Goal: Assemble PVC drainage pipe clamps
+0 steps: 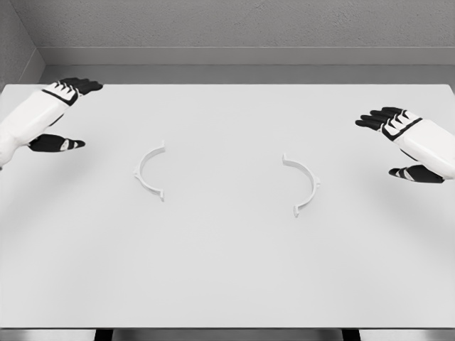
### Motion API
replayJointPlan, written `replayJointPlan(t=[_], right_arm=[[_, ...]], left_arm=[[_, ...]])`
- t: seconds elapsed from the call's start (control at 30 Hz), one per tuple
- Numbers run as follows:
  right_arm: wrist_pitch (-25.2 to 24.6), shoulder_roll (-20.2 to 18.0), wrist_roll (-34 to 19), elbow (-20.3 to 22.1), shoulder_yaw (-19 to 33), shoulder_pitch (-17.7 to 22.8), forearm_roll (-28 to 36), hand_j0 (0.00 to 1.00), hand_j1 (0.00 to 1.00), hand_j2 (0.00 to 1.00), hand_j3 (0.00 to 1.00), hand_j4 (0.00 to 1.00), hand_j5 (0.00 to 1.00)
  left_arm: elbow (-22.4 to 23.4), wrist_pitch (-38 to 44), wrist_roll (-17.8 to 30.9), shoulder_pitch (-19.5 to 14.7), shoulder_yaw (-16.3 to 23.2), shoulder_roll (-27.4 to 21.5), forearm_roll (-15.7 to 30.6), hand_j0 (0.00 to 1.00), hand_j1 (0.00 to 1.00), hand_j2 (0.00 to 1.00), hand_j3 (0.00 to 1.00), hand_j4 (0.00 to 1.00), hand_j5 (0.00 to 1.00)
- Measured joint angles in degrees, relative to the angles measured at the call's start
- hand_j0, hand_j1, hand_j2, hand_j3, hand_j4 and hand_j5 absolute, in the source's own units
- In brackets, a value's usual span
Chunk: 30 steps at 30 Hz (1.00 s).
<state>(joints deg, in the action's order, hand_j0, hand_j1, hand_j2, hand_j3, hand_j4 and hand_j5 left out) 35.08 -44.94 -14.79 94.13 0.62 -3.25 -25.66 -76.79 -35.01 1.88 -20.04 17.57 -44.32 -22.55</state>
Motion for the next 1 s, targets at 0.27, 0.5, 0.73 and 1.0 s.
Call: replayJointPlan(t=[0.27,0.5,0.73,1.0], right_arm=[[-0.6,1.0,0.1,-0.4,-7.5,-6.9,-3.3,1.0,1.0,1.0,1.0,1.0,1.0],[-4.3,5.1,0.1,-4.6,-17.2,-13.4,-10.7,1.0,1.0,1.0,1.0,1.0,1.0],[-5.6,8.8,0.0,-9.2,-21.6,-15.1,-13.9,1.0,1.0,1.0,1.0,1.0,1.0],[-5.7,9.5,0.0,-10.3,-23.0,-15.0,-14.3,1.0,1.0,1.0,1.0,1.0,1.0]], left_arm=[[0.3,0.0,0.0,-0.7,4.1,3.2,-0.2,1.0,1.0,1.0,1.0,1.0,1.0],[3.2,0.0,0.0,-3.1,6.6,6.3,-0.5,1.0,1.0,1.0,1.0,1.0,1.0],[8.1,0.0,0.0,-5.5,9.0,8.5,-0.6,1.0,1.0,1.0,1.0,1.0,1.0],[12.2,0.0,0.0,-7.0,11.7,10.6,-0.7,1.0,1.0,1.0,1.0,1.0,1.0]])
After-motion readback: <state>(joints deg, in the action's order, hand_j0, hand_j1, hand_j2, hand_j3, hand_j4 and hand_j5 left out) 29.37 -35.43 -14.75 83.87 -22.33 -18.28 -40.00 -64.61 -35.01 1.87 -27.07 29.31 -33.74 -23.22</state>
